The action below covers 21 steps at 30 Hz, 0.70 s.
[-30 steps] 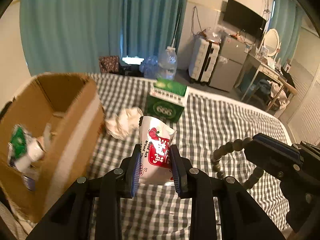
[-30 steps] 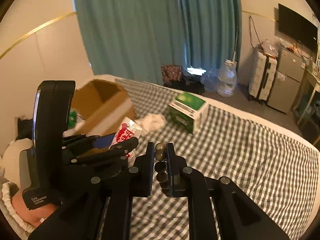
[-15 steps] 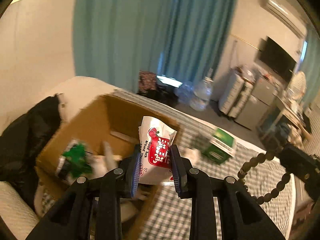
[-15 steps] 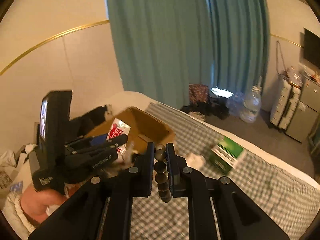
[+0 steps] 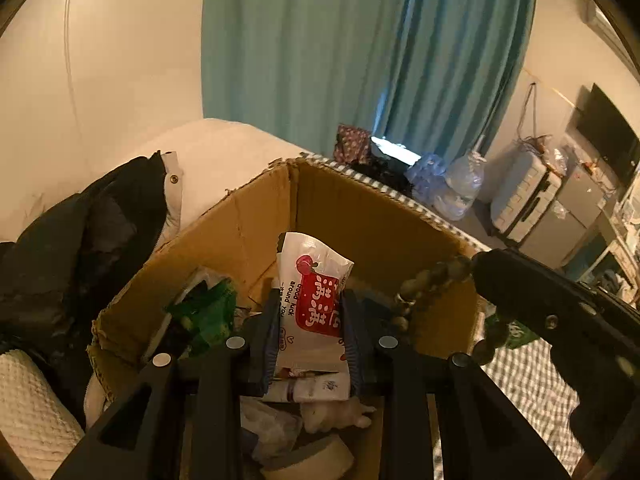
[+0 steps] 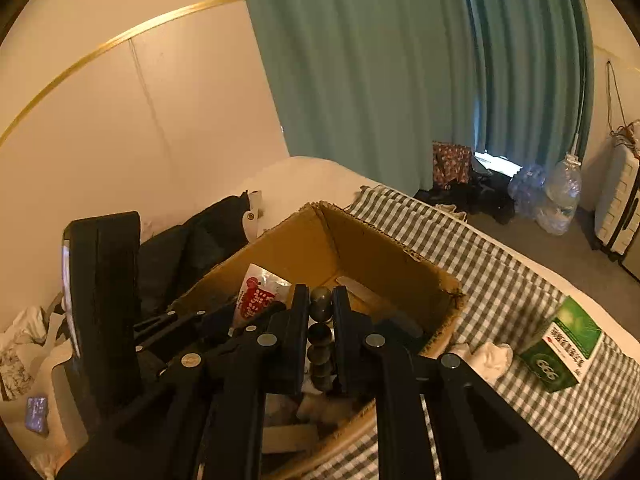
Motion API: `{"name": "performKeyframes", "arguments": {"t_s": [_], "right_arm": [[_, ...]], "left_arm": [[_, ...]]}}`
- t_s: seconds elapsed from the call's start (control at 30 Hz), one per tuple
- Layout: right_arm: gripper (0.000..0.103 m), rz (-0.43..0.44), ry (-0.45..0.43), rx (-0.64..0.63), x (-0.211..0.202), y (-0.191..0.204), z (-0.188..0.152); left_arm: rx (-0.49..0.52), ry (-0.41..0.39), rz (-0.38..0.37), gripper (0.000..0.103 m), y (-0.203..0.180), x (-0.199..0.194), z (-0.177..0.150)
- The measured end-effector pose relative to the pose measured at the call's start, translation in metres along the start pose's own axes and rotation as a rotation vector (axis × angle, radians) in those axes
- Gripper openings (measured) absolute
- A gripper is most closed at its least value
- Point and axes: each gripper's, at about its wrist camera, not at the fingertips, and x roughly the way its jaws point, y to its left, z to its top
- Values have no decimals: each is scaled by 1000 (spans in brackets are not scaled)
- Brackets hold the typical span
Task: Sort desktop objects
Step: 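Carry the sachet and bead bracelet into the cardboard box and release both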
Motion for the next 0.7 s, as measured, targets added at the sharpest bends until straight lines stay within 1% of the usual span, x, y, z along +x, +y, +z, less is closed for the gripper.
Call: {"name": "performKeyframes", "arguments": {"t_s": [0.03, 0.07, 0.1, 0.13, 0.17, 0.2, 0.23, 0.27, 0.33, 0.37, 0.43, 0.47, 0.5, 0.6, 0.63, 0.7], "right_arm": [[11, 1, 2, 5, 2, -3, -1], [12, 0, 2, 18, 6, -6, -1], [16, 4, 1, 28, 7, -8, -1], [21, 9, -6, 47, 8, -12, 0], [39, 9, -11, 68, 8, -17, 1], [53, 8, -20, 89, 6, -21, 3], [57, 7, -34, 99, 2, -25, 3], [58, 4, -55, 108, -4, -29, 4], [58, -11, -70, 102, -14, -35, 6], [59, -27, -78, 95, -20, -38, 6], [63, -50, -100, 83, -36, -44, 5], [67, -60, -111, 76, -44, -46, 4], [71, -89, -129, 59, -58, -50, 1], [80, -162, -173, 2, -91, -57, -11], [81, -182, -184, -11, -100, -61, -15], [87, -218, -199, -31, -122, -71, -27]], "left_arm": [[1, 3, 5, 32, 0, 3, 0], [-2, 5, 17, 40, 0, 5, 0], [-4, 8, 38, 47, 1, 8, -1], [-11, 14, 64, 66, 3, 11, -1], [-22, 20, 85, 86, 4, 13, -1], [-36, 25, 103, 92, 7, 15, -1], [-49, 24, 113, 94, 10, 16, -1], [-60, 21, 128, 95, 12, 16, -1], [-68, 17, 174, 100, 14, 15, -1], [-69, 13, 179, 101, 15, 14, -1], [-68, 8, 170, 102, 11, 9, -2], [-66, 1, 161, 103, 9, 6, -2], [-59, -8, 151, 103, 6, 3, -2], [0, -37, 124, 103, -13, -11, -4], [27, -44, 122, 103, -20, -15, -5], [70, -64, 126, 103, -33, -25, -8]]}}
